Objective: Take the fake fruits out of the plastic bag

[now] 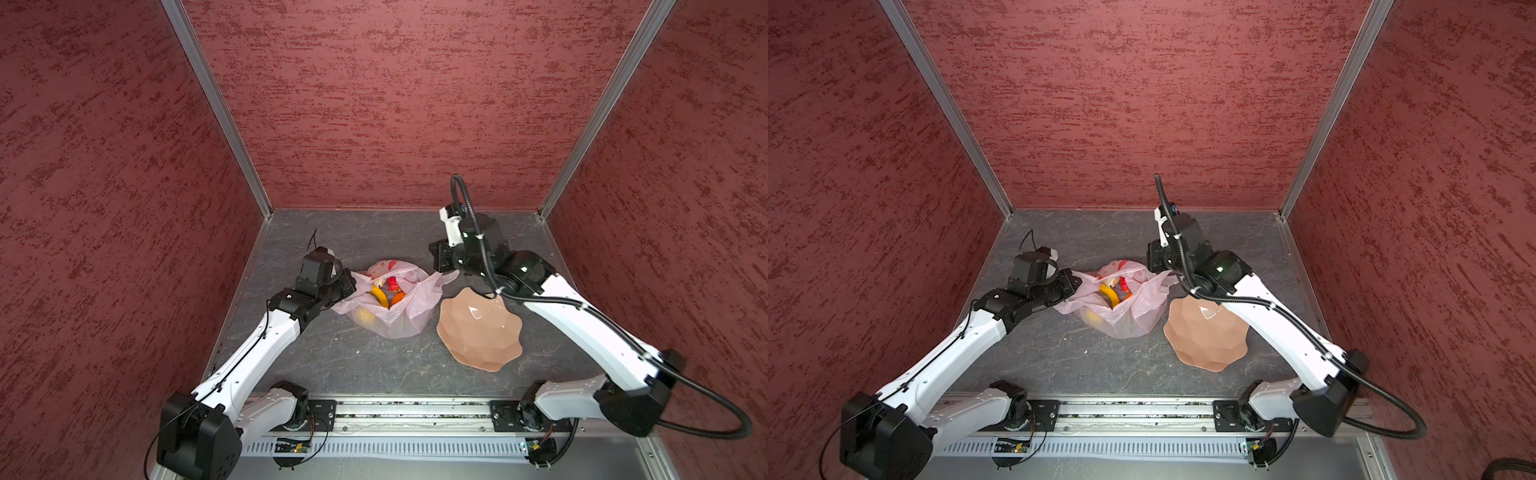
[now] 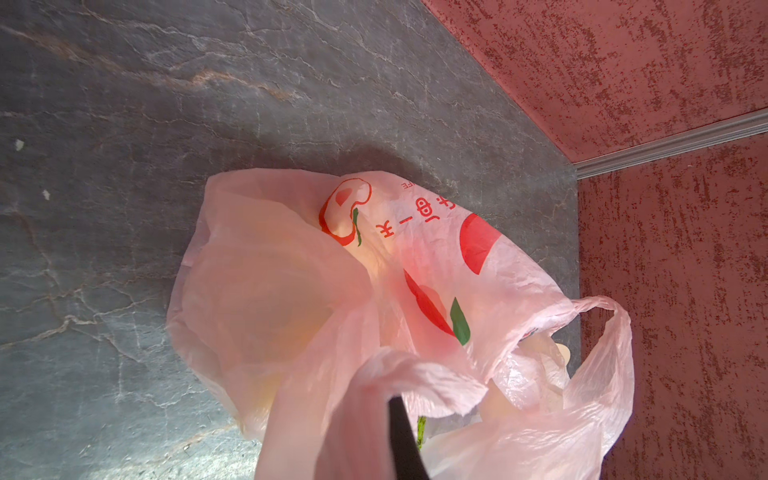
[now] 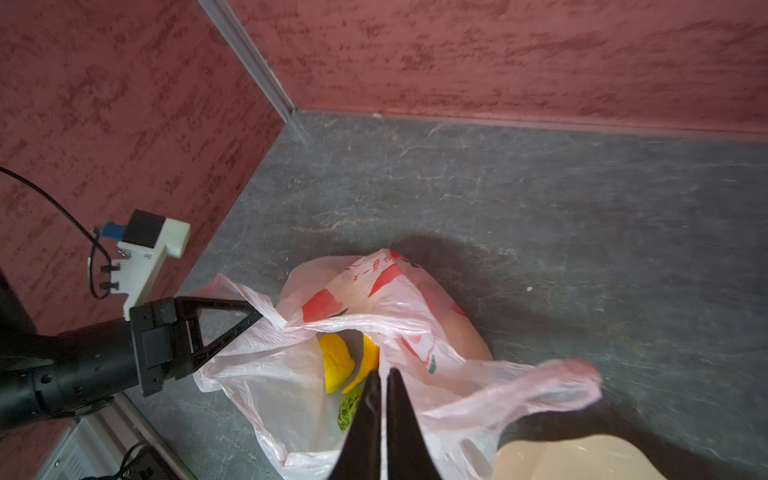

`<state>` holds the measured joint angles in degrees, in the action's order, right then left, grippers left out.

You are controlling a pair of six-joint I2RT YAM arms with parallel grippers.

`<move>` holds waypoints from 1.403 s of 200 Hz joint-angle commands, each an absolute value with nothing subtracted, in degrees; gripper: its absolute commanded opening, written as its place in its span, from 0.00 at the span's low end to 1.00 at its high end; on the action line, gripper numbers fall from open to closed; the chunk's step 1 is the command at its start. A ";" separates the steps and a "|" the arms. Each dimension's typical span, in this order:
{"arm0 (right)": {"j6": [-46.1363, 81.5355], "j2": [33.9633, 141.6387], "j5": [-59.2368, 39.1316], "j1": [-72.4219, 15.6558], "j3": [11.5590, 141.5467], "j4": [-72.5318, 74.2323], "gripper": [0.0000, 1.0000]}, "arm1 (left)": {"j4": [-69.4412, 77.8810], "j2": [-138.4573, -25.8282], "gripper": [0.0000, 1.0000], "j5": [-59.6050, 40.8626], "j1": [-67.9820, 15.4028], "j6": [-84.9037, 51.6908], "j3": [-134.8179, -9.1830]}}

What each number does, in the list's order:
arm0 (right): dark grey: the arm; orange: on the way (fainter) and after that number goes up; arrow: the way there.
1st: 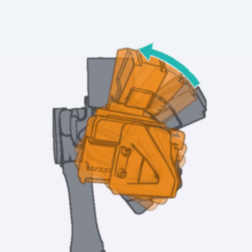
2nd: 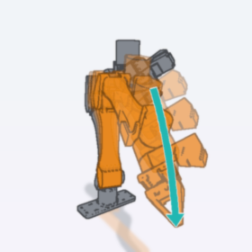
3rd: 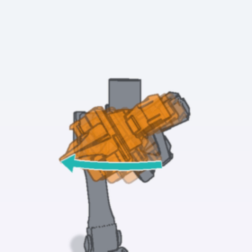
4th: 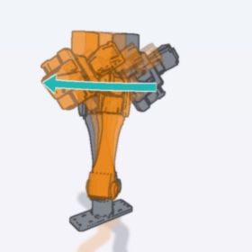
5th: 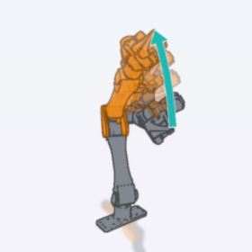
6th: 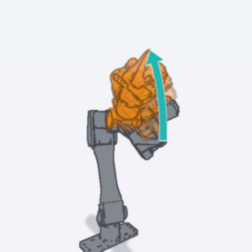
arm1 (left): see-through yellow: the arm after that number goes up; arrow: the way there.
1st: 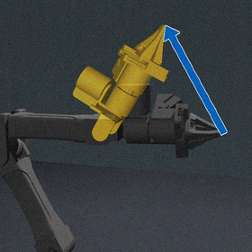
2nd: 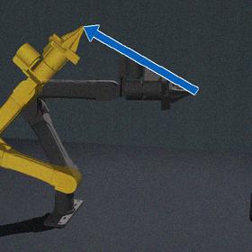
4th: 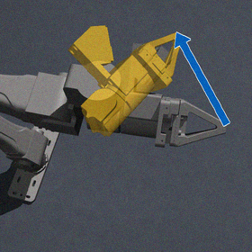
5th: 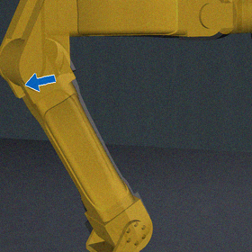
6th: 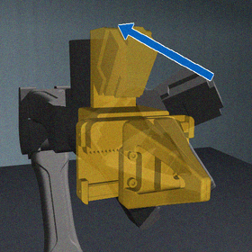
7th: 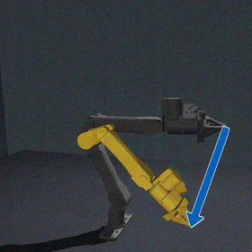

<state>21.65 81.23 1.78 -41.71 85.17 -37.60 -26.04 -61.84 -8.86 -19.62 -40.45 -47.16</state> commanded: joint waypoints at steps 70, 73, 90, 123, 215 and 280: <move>20.52 98.90 -10.51 -47.66 82.24 -36.19 0.02 | -21.39 -65.08 0.00 -8.84 -18.23 -38.78 -50.14; 20.61 98.96 -10.76 -47.85 81.94 -36.26 0.02 | -21.25 -65.26 0.00 -8.81 -18.16 -38.70 -50.25; 20.81 98.56 -12.62 -49.21 79.90 -36.14 0.02 | -20.30 -66.36 0.00 -8.70 -17.39 -38.30 -50.62; 22.38 97.98 -15.76 -52.09 75.81 -36.56 0.02 | -17.64 -69.47 0.00 -9.39 -15.52 -38.15 -51.98; 29.56 95.29 -20.04 -60.03 66.90 -33.66 0.01 | -12.34 -78.73 0.00 -9.82 -12.65 -38.59 -55.31; 29.64 95.13 -3.08 -58.10 77.72 -38.30 0.02 | -14.05 -71.62 0.00 -13.44 -13.30 -39.41 -49.42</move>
<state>28.60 95.98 -11.86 -59.31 72.12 -36.93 -14.09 -75.50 -11.31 -13.15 -39.07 -51.90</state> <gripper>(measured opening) 0.043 0.048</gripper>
